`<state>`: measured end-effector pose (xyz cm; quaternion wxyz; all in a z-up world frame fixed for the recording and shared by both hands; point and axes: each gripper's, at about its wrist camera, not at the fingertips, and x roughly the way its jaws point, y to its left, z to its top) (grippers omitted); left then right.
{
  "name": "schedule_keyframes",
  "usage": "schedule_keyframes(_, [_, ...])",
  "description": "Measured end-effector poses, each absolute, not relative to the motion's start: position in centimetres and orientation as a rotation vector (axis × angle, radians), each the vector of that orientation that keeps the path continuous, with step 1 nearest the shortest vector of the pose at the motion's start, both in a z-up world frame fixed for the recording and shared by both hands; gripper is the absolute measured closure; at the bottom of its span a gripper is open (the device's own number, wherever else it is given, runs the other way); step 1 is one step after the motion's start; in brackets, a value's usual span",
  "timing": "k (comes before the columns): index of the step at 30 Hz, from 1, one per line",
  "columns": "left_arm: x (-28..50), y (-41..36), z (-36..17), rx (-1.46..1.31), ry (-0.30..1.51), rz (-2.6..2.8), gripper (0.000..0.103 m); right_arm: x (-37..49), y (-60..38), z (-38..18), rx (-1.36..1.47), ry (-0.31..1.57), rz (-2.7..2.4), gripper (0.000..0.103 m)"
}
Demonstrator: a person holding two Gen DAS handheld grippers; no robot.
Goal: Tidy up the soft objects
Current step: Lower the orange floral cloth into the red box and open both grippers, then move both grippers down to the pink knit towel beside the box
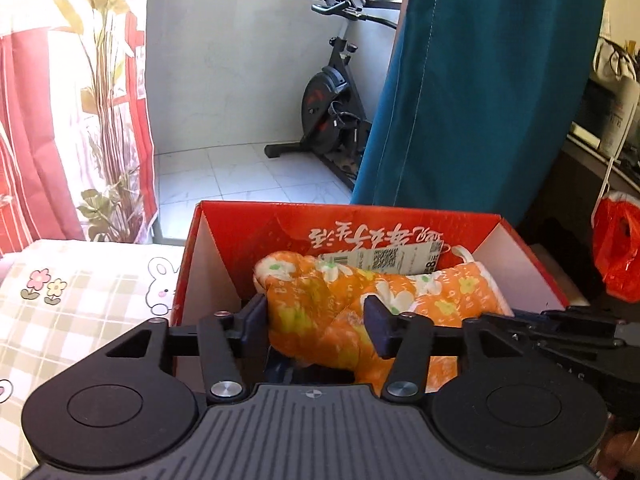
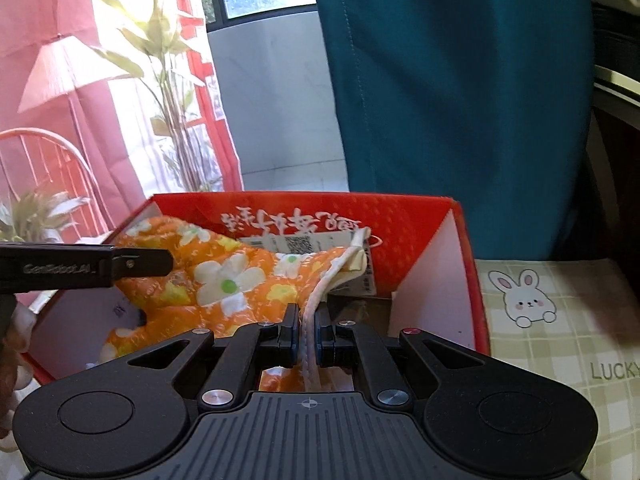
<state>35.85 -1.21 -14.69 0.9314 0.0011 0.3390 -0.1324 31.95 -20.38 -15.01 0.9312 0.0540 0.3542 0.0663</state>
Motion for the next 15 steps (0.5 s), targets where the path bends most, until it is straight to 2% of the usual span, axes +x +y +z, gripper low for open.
schedule_keyframes(1, [35.8,-1.1,-14.7,0.006,0.697,-0.266,0.039,31.8,-20.4,-15.1,0.108,0.727,0.125,0.094])
schedule_keyframes(5, [34.7,-0.3,-14.0,0.017,0.689,-0.248,0.033,31.0,-20.1,-15.1,0.099,0.711,0.097,0.082])
schedule_keyframes(7, [34.1,0.0,-13.5,0.025,0.68,-0.238,0.029,30.1,-20.1,-14.8,0.091,0.687,0.092,0.064])
schedule_keyframes(9, [33.0,0.4,-12.9,0.033,0.673,-0.229,0.025,29.1,-20.1,-14.2,0.086,0.658,0.106,0.057])
schedule_keyframes(15, [28.8,0.9,-11.9,0.065,0.639,-0.275,0.023,24.9,-19.5,-12.5,0.055,0.566,0.131,0.051])
